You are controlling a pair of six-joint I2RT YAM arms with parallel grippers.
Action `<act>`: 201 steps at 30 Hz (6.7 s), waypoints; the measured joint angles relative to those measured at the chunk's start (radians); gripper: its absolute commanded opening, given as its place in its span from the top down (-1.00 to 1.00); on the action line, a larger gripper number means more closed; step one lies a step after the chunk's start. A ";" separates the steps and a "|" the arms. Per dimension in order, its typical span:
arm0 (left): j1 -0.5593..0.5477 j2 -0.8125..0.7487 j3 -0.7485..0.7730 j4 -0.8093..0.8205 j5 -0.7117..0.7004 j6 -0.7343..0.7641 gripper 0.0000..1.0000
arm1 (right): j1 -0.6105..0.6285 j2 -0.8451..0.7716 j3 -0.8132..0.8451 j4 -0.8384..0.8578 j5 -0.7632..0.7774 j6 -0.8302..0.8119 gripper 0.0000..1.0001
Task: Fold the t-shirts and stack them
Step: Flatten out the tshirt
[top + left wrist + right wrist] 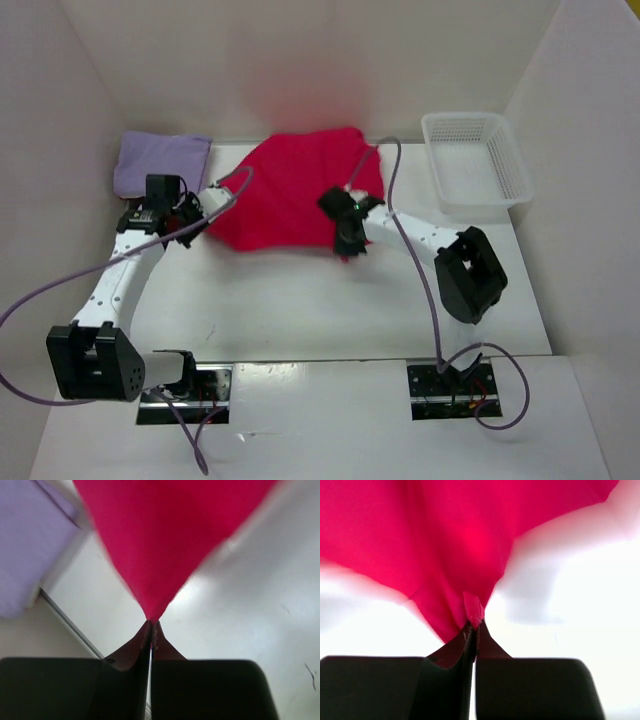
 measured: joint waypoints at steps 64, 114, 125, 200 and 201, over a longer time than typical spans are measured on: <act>0.040 -0.329 -0.386 -0.191 -0.291 0.029 1.00 | 0.243 -0.069 -0.494 0.150 -0.069 0.289 0.34; 0.028 -0.370 0.954 -0.162 -0.222 -0.084 1.00 | 0.222 -0.428 1.223 -0.382 0.655 -0.245 1.00; 0.035 0.207 1.415 -0.223 -0.166 -0.136 1.00 | 0.478 -0.286 1.078 0.417 1.087 -1.101 1.00; 0.071 0.644 1.075 -0.090 0.199 -0.387 1.00 | -0.400 0.399 1.051 0.090 0.272 -0.640 1.00; 0.070 0.650 1.024 -0.060 0.183 -0.386 1.00 | -0.429 0.427 1.067 0.077 0.231 -0.616 1.00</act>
